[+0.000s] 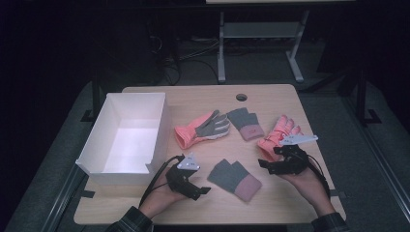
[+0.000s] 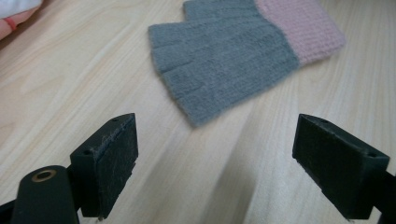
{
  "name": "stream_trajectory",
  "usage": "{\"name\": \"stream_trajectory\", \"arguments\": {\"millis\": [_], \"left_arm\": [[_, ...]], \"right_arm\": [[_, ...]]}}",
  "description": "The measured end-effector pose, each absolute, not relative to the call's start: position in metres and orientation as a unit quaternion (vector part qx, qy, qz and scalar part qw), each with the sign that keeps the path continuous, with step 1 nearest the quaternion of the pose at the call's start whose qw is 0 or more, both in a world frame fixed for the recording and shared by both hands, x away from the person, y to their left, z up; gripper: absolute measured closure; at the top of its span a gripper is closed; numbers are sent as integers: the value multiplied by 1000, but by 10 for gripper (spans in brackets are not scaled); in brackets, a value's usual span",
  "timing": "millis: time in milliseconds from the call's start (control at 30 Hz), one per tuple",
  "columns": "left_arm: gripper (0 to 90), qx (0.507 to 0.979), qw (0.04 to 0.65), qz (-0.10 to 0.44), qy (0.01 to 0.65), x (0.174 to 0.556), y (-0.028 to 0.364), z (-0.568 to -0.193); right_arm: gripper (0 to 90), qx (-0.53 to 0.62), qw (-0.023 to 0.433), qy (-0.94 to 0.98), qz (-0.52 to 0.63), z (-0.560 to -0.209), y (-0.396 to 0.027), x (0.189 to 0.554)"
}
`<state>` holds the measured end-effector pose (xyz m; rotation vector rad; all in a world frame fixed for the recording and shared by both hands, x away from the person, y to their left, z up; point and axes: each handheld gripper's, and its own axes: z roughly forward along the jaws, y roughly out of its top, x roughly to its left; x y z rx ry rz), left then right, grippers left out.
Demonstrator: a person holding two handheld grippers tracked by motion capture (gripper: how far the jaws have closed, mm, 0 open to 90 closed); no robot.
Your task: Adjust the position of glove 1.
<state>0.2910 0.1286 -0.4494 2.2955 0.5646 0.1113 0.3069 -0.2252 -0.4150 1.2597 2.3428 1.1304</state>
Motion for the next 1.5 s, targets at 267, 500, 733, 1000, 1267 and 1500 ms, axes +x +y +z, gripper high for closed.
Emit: {"name": "stream_trajectory", "arguments": {"millis": [267, 500, 733, 1000, 1267, 1500], "left_arm": [[140, 896, 383, 38, 223, 289, 125, -451], [140, 896, 382, 45, 221, 290, 127, -450], [140, 895, 385, 40, 220, 288, 127, -449], [140, 897, 384, 41, 214, 289, 128, -447], [140, 899, 380, 41, 213, 291, 129, -448], [141, 896, 384, 39, 218, 289, 129, -449]], "right_arm": [[226, 452, 124, 793, 389, -406, -219, 336], [228, 463, 124, 789, 384, -403, -211, 359], [245, 479, 129, 776, 389, -401, -210, 382], [258, 485, 121, 776, 383, -396, -202, 405], [293, 491, 128, 776, 375, -388, -198, 435], [345, 500, 131, 776, 360, -393, -187, 466]]}}
